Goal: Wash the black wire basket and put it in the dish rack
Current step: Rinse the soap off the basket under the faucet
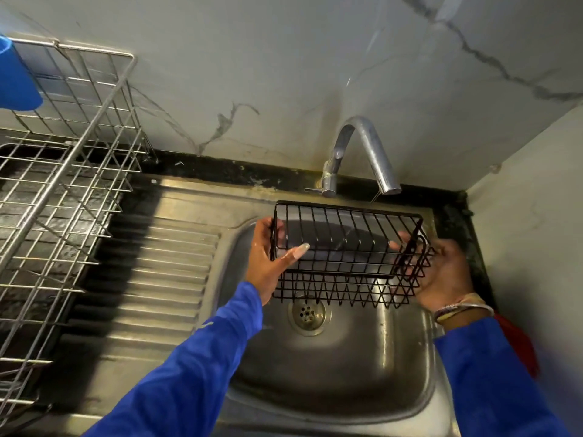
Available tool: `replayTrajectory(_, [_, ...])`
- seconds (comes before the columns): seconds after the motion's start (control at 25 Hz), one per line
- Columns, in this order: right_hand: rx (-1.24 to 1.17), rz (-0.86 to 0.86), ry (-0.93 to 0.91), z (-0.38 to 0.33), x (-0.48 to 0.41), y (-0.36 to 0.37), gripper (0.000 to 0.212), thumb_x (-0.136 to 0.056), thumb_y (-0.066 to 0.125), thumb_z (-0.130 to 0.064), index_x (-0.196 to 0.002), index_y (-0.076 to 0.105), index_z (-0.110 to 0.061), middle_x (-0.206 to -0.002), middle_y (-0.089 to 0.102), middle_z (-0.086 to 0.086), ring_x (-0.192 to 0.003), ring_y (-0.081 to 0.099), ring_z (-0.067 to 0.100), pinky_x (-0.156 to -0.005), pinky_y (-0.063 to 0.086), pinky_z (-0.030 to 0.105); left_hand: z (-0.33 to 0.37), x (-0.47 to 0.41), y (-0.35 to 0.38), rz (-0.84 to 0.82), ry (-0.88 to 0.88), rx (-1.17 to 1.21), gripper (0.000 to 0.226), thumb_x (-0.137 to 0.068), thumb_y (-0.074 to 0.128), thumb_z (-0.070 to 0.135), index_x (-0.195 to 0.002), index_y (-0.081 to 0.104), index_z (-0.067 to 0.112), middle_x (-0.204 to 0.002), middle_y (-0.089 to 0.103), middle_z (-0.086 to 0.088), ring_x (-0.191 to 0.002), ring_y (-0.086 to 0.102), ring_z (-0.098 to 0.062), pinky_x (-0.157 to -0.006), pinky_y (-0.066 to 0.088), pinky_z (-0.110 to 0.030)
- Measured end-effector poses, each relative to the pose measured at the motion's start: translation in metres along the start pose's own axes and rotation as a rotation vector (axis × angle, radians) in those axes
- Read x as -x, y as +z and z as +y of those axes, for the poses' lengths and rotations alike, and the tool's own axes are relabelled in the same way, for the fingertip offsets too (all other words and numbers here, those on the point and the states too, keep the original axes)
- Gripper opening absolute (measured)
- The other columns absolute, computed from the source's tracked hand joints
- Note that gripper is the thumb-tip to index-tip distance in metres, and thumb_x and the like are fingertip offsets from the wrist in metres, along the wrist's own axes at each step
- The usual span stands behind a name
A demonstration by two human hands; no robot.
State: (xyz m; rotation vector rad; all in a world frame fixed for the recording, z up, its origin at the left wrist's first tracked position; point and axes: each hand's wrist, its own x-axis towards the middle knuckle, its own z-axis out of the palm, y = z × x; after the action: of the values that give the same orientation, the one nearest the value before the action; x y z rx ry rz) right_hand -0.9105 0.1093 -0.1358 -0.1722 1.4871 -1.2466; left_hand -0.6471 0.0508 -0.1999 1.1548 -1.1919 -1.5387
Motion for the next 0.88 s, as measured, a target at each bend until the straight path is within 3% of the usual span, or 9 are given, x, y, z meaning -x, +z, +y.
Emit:
replayTrajectory(0.12, [0.277, 0.078, 0.092, -0.008, -0.012, 0.014, 0.038, -0.084, 0.052, -0.056, -0.101, 0.067, -0.025, -0.11, 0.064, 0.003, -0.103, 0.057, 0.03, -0.094, 0.04, 0.058, 0.0, -0.006, -0.007, -0.077, 0.191, -0.17, 0.09, -0.053, 0.088, 0.05, -0.127, 0.044, 0.025, -0.125, 0.055, 0.008, -0.118, 0.056, 0.008, -0.106, 0.048, -0.021])
replayTrajectory(0.2, [0.559, 0.177, 0.089, -0.012, -0.018, 0.028, 0.034, -0.089, 0.049, -0.051, -0.097, 0.062, -0.021, -0.117, 0.062, 0.009, -0.107, 0.055, 0.032, -0.092, 0.046, 0.056, 0.004, -0.012, -0.008, -0.106, 0.254, -0.239, 0.09, -0.054, 0.089, 0.047, -0.129, 0.045, 0.024, -0.129, 0.056, 0.013, -0.124, 0.055, 0.005, -0.108, 0.047, -0.022])
replayTrajectory(0.28, [0.787, 0.278, -0.041, -0.018, -0.022, 0.047, 0.037, -0.098, 0.038, -0.042, -0.093, 0.06, -0.013, -0.117, 0.062, 0.016, -0.102, 0.055, 0.03, -0.094, 0.045, 0.046, 0.011, -0.014, -0.008, -0.091, 0.341, -0.29, 0.088, -0.053, 0.091, 0.049, -0.126, 0.046, 0.027, -0.121, 0.053, 0.032, -0.117, 0.056, 0.007, -0.099, 0.049, -0.016])
replayTrajectory(0.4, [1.071, 0.336, -0.164, -0.011, -0.025, 0.083, 0.066, -0.097, 0.024, -0.058, -0.125, 0.055, -0.006, -0.127, 0.054, 0.02, -0.105, 0.052, 0.032, -0.089, 0.04, 0.04, 0.02, -0.016, -0.002, -0.054, 0.517, -0.431, 0.085, -0.054, 0.09, 0.056, -0.12, 0.051, 0.019, -0.105, 0.052, 0.034, -0.096, 0.059, 0.004, -0.081, 0.056, -0.022])
replayTrajectory(0.52, [1.017, 0.142, -0.175, 0.012, -0.008, 0.127, 0.084, -0.09, 0.022, -0.073, -0.154, 0.016, -0.019, -0.159, 0.011, 0.017, -0.146, 0.011, 0.037, -0.116, 0.011, 0.055, 0.018, -0.019, 0.008, -0.062, 0.504, -0.491, 0.094, -0.051, 0.087, 0.067, -0.123, 0.054, 0.017, -0.111, 0.063, 0.013, -0.104, 0.067, -0.011, -0.086, 0.061, -0.039])
replayTrajectory(0.6, [1.0, 0.09, -0.178, 0.016, -0.01, 0.13, 0.092, -0.085, 0.02, -0.079, -0.155, 0.005, -0.02, -0.161, -0.002, 0.012, -0.148, -0.004, 0.033, -0.117, 0.001, 0.054, 0.016, -0.021, 0.008, -0.087, 0.442, -0.456, 0.088, -0.05, 0.086, 0.072, -0.115, 0.055, 0.021, -0.106, 0.065, 0.018, -0.1, 0.067, -0.004, -0.085, 0.06, -0.031])
replayTrajectory(0.68, [1.007, 0.169, -0.14, 0.008, -0.027, 0.118, 0.1, -0.08, 0.016, -0.085, -0.152, 0.021, -0.017, -0.16, 0.012, 0.014, -0.146, 0.011, 0.035, -0.117, 0.011, 0.056, 0.018, -0.022, 0.008, -0.113, 0.401, -0.371, 0.067, -0.058, 0.084, 0.068, -0.098, 0.058, 0.021, -0.087, 0.065, 0.018, -0.08, 0.067, -0.005, -0.07, 0.057, -0.024])
replayTrajectory(0.76, [1.003, 0.248, -0.1, 0.0, -0.04, 0.109, 0.105, -0.075, 0.011, -0.089, -0.137, 0.048, -0.013, -0.142, 0.043, 0.019, -0.127, 0.044, 0.036, -0.107, 0.034, 0.054, 0.023, -0.027, 0.011, -0.085, 0.413, -0.339, 0.044, -0.077, 0.076, 0.058, -0.084, 0.059, 0.017, -0.072, 0.061, 0.009, -0.063, 0.06, -0.013, -0.058, 0.054, -0.037])
replayTrajectory(0.88, [0.976, 0.143, -0.269, -0.002, -0.036, 0.125, 0.087, -0.075, 0.008, -0.086, -0.1, 0.064, -0.024, -0.11, 0.06, 0.011, -0.102, 0.055, 0.031, -0.095, 0.042, 0.053, 0.034, -0.039, 0.022, -0.025, 0.425, -0.419, 0.032, -0.095, 0.056, 0.048, -0.08, 0.059, 0.02, -0.069, 0.057, 0.005, -0.061, 0.055, -0.016, -0.06, 0.052, -0.046])
